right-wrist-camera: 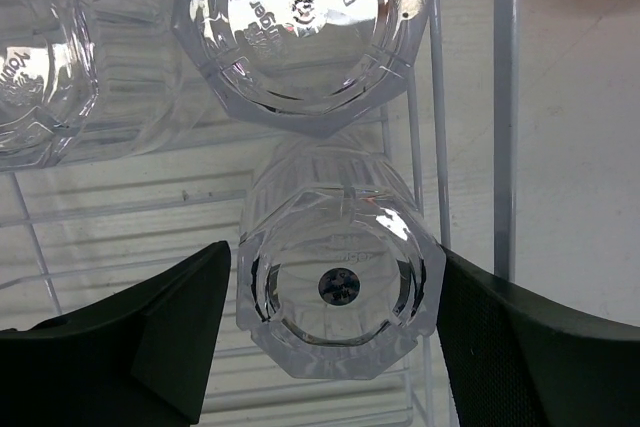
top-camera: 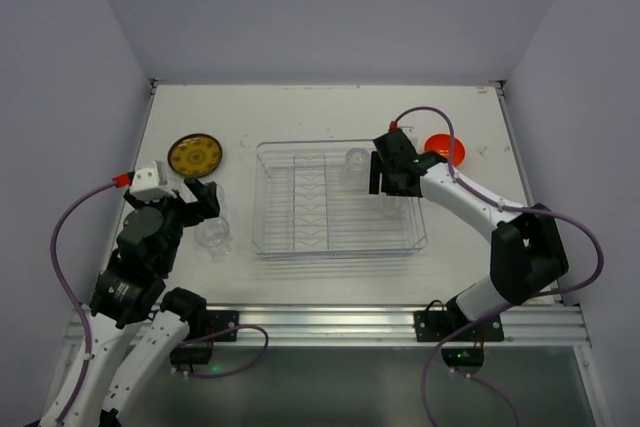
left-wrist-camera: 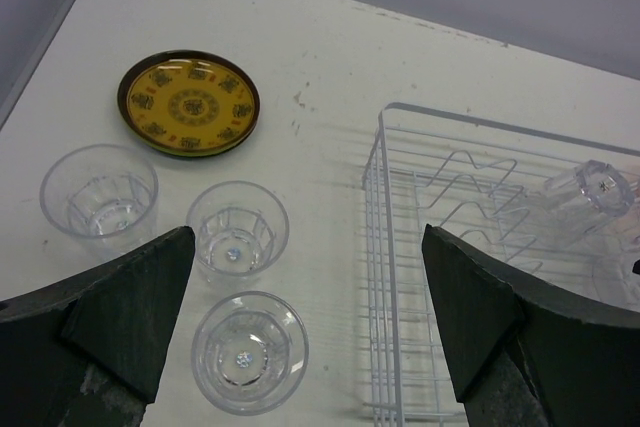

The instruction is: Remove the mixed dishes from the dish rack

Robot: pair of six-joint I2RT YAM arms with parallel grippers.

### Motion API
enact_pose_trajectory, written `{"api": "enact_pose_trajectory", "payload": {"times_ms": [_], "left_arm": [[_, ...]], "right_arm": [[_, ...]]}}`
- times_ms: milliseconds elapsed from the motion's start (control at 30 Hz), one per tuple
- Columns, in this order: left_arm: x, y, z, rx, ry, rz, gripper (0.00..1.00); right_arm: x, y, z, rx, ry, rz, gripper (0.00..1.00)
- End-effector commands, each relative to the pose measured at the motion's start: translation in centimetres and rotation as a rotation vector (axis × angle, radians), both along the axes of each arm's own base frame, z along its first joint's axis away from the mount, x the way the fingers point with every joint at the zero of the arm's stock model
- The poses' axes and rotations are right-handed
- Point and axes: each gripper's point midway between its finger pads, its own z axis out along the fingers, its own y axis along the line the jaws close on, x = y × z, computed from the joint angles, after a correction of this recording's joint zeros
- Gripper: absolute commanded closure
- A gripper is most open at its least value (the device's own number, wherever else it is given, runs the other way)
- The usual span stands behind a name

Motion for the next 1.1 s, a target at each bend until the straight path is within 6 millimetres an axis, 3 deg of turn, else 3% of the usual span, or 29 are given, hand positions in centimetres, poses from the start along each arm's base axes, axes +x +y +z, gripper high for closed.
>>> {"api": "enact_pose_trajectory", "payload": {"times_ms": [0, 300, 467, 767, 1067], "left_arm": [[0.7, -0.5, 0.2, 0.017, -0.01, -0.019, 0.0], [0.8, -1.0, -0.1, 0.025, 0.0, -0.046, 0.0], [0.9, -1.2, -0.2, 0.029, 0.004, -0.056, 0.0], [0.9, -1.6, -0.2, 0.034, 0.003, -0.082, 0.0], [0.6, -1.7, 0.4, 0.029, -0.021, -0.1, 0.0]], "right_arm": [[1.1, 0.5, 0.9, 0.023, -0.038, -0.017, 0.21], [0.4, 0.3, -0.8, 0.019, -0.014, -0.005, 0.33], [-0.2, 0.7, -0.6, 0.062, -0.031, 0.017, 0.55], [-1.5, 0.5, 2.2, 0.116, -0.109, 0.061, 0.8], [-2.0, 1.6, 3.9, 0.193, -0.144, 0.122, 0.91]]}}
